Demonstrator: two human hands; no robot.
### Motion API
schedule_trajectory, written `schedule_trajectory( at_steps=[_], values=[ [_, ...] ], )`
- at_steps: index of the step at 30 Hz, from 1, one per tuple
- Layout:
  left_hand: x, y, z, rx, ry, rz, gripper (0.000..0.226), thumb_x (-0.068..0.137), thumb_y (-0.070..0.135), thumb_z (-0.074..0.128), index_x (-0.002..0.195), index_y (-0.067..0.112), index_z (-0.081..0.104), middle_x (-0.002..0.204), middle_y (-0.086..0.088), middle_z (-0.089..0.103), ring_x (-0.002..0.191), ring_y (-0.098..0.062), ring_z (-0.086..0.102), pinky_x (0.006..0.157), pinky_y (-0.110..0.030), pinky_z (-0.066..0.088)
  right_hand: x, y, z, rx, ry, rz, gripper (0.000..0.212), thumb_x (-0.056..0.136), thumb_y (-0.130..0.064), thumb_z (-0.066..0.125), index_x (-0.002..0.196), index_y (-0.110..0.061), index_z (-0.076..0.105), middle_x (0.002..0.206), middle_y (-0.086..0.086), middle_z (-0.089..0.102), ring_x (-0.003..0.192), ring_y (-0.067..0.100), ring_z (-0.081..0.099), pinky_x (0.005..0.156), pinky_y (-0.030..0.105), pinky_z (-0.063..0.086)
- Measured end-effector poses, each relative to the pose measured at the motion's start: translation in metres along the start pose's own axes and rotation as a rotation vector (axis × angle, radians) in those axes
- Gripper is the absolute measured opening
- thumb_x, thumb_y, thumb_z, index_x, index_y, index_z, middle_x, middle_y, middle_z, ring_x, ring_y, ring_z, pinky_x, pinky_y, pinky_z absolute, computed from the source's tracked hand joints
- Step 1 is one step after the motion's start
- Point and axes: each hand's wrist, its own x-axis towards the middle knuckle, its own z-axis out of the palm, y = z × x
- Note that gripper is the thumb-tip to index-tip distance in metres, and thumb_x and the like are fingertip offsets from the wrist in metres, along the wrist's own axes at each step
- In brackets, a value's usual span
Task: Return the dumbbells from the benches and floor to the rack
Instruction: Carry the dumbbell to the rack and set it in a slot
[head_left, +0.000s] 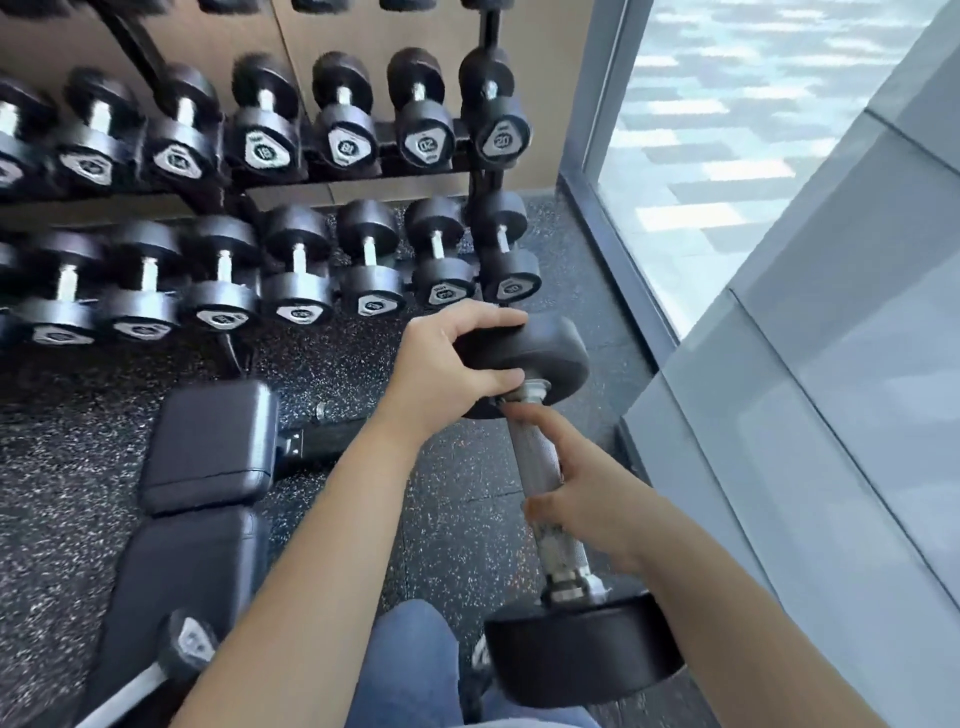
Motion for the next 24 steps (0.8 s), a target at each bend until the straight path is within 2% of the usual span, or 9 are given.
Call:
schedule_trajectory(
  at_steps=[5, 8, 10, 12, 13, 18, 24],
  values=[
    [0.048, -0.013, -0.005, -0.006, 0.033, -0.047, 0.051, 0.06, -0.002, 0.078, 0.102, 0.022, 0.065, 0.099, 0.006, 0.065, 0.096, -0.002, 0.059, 0.092, -0.027, 0.047, 0.049, -0.017, -0.027, -0.075, -0.044, -0.045, 0.076, 0.076, 0.012, 0.052, 0.129, -0.04, 0.034, 0.119, 0.011, 0.052, 0.059, 0.022, 0.046, 0.057, 0.036, 0.042],
    [0.075, -0.028, -0.015, -0.021, 0.054, -0.052, 0.052, 0.06, -0.003, 0.078, 0.105, 0.02, 0.065, 0.101, 0.005, 0.064, 0.097, -0.004, 0.059, 0.091, -0.026, 0.048, 0.083, -0.027, -0.036, -0.117, -0.053, -0.047, 0.075, 0.077, 0.011, 0.054, 0.129, -0.04, 0.034, 0.121, 0.014, 0.052, 0.064, 0.022, 0.048, 0.06, 0.036, 0.044],
    [0.095, -0.039, -0.024, -0.031, 0.072, -0.046, 0.052, 0.06, -0.004, 0.078, 0.105, 0.02, 0.064, 0.101, 0.004, 0.064, 0.096, -0.003, 0.059, 0.09, -0.02, 0.046, 0.108, -0.035, -0.039, -0.098, -0.052, -0.037, 0.075, 0.077, 0.01, 0.054, 0.126, -0.043, 0.036, 0.106, 0.012, 0.058, 0.064, 0.023, 0.047, 0.061, 0.037, 0.043],
    [0.118, -0.051, -0.037, -0.027, 0.087, -0.037, 0.052, 0.059, -0.005, 0.077, 0.104, 0.018, 0.064, 0.1, 0.0, 0.064, 0.095, -0.004, 0.058, 0.088, -0.016, 0.045, 0.136, -0.045, -0.04, -0.054, -0.053, -0.015, 0.075, 0.077, 0.011, 0.052, 0.123, -0.047, 0.039, 0.08, 0.003, 0.053, 0.061, 0.024, 0.046, 0.06, 0.038, 0.043],
    [0.131, -0.059, -0.045, -0.028, 0.089, -0.038, 0.052, 0.059, -0.005, 0.077, 0.104, 0.018, 0.064, 0.1, -0.001, 0.064, 0.094, -0.005, 0.058, 0.088, -0.016, 0.045, 0.152, -0.051, -0.04, -0.057, -0.056, -0.008, 0.076, 0.076, 0.011, 0.052, 0.123, -0.048, 0.039, 0.074, 0.002, 0.05, 0.06, 0.024, 0.045, 0.06, 0.038, 0.043],
    [0.198, -0.101, -0.094, -0.047, 0.089, -0.067, 0.052, 0.06, -0.005, 0.077, 0.104, 0.019, 0.064, 0.099, 0.004, 0.064, 0.094, 0.0, 0.058, 0.087, -0.015, 0.044, 0.234, -0.093, -0.035, -0.072, -0.079, 0.015, 0.078, 0.076, 0.011, 0.051, 0.12, -0.052, 0.039, 0.073, 0.009, 0.045, 0.058, 0.023, 0.041, 0.059, 0.037, 0.042],
    [0.275, -0.142, -0.169, -0.036, 0.098, -0.078, 0.052, 0.06, -0.003, 0.077, 0.101, 0.028, 0.064, 0.1, 0.012, 0.063, 0.097, 0.002, 0.057, 0.088, -0.014, 0.043, 0.331, -0.155, -0.021, -0.098, -0.107, 0.004, 0.078, 0.077, 0.011, 0.052, 0.125, -0.048, 0.038, 0.068, 0.001, 0.046, 0.047, 0.015, 0.04, 0.055, 0.035, 0.04]
  ],
)
